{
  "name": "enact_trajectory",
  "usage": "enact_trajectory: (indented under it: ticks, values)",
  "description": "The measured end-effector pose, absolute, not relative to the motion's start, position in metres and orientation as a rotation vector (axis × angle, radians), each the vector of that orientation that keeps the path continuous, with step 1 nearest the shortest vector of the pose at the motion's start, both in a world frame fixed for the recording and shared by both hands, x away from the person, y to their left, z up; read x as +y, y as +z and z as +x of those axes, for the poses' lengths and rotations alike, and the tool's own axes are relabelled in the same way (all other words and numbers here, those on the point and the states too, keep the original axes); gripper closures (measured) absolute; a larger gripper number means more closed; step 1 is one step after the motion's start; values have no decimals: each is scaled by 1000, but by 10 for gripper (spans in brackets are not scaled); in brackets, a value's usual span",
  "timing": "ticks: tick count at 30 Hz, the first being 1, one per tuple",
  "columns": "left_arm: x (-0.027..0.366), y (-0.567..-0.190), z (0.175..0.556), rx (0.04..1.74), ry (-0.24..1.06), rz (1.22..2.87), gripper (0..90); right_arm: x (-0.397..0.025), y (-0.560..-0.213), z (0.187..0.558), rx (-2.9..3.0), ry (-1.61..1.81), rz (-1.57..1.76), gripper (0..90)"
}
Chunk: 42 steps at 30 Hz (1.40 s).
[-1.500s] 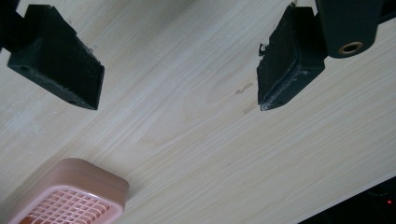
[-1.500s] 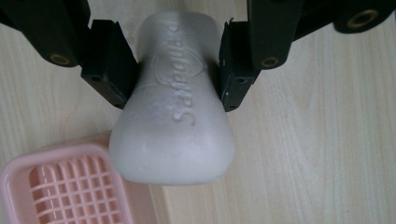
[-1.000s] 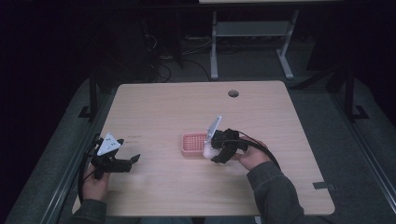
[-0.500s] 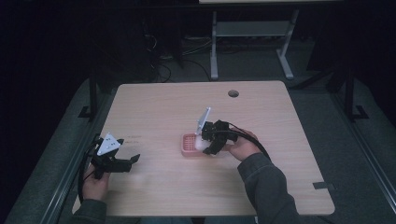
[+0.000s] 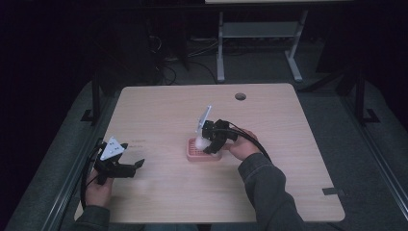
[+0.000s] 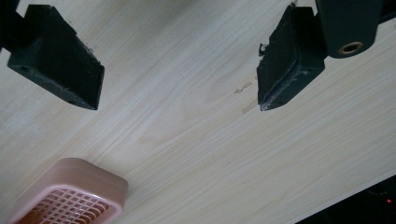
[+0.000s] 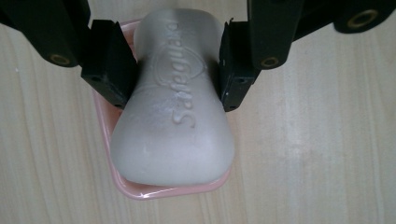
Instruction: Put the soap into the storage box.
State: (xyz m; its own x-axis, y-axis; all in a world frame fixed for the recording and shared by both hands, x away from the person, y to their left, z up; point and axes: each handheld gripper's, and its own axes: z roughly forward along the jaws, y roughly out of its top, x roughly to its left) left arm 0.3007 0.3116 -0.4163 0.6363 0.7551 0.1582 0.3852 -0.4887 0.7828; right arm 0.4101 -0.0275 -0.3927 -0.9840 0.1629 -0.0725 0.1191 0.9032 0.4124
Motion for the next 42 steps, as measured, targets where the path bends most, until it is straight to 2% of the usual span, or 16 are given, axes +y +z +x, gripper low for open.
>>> enact_trajectory:
  ticks: [42]
  values:
    - [311, -417, 301, 885, 638, 2127, 145, -13, -422, 432, 2986, 613, 307, 479]
